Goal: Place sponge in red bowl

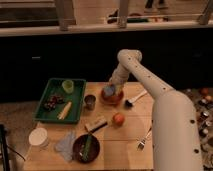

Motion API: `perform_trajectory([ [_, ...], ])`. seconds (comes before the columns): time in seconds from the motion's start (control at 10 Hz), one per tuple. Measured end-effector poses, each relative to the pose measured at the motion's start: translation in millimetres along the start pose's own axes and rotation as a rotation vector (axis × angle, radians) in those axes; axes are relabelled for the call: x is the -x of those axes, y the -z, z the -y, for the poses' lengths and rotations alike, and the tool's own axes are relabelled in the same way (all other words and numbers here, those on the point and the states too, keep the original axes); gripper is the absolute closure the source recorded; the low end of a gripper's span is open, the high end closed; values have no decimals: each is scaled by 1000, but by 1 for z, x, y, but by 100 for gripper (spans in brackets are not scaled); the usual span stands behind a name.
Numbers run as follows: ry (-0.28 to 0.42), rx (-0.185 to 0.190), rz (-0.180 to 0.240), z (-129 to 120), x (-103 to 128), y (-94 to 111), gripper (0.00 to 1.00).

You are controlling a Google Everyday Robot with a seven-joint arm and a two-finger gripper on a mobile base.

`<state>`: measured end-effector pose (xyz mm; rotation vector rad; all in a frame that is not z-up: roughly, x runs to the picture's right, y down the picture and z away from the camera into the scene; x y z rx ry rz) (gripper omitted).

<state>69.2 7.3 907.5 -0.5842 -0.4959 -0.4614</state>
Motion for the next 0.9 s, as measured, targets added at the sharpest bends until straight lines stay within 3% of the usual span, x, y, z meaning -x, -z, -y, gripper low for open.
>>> perform_trajectory([
  [0.5,-4,-6,10,-4,-3,1,20],
  [0.9,-2,-32,22,-3,-4,10,20],
])
